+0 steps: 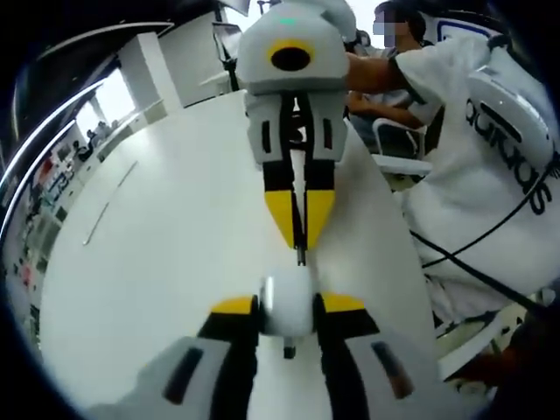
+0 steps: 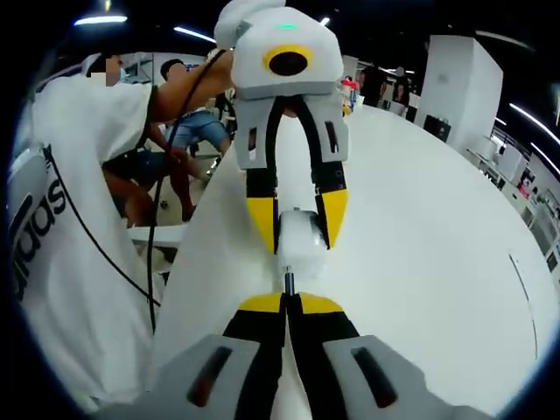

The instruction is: Plug the desk Type‑C cable into the charger adapter.

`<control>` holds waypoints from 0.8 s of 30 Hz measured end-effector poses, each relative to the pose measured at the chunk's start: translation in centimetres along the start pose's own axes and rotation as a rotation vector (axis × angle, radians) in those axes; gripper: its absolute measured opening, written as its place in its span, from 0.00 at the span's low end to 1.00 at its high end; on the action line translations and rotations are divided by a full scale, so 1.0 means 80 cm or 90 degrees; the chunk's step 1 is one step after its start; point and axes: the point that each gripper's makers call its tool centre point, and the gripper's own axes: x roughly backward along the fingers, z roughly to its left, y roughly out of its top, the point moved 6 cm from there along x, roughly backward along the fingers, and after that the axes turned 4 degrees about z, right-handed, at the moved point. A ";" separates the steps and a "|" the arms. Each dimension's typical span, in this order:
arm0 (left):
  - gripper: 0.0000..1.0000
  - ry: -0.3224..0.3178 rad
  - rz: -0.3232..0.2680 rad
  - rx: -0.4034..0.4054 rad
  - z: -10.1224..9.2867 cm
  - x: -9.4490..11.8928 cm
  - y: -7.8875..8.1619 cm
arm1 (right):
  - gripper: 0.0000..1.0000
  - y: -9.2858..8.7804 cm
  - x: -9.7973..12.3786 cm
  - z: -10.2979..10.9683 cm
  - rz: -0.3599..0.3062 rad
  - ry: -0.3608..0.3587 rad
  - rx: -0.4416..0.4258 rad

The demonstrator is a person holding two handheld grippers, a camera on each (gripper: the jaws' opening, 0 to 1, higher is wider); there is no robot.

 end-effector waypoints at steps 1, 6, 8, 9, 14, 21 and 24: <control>0.24 0.000 0.003 -0.001 0.000 0.000 0.000 | 0.02 0.001 0.000 0.001 0.006 -0.001 0.000; 0.24 -0.003 0.015 -0.002 0.001 -0.001 0.001 | 0.02 0.006 0.001 0.000 0.028 -0.003 0.014; 0.24 -0.003 0.016 -0.001 0.001 -0.001 0.001 | 0.02 0.005 0.001 -0.002 0.029 -0.003 0.013; 0.24 -0.003 0.016 -0.001 0.001 -0.001 0.001 | 0.02 0.003 0.001 -0.002 0.024 -0.001 0.010; 0.24 -0.006 0.010 0.001 0.002 0.000 0.000 | 0.03 -0.002 0.002 -0.006 -0.012 0.006 0.008; 0.25 -0.010 0.005 0.004 0.002 0.000 0.000 | 0.06 -0.002 -0.001 -0.009 -0.090 0.005 0.026; 0.25 -0.010 0.005 0.003 0.001 0.000 0.000 | 0.09 -0.003 0.002 -0.011 -0.105 0.008 0.015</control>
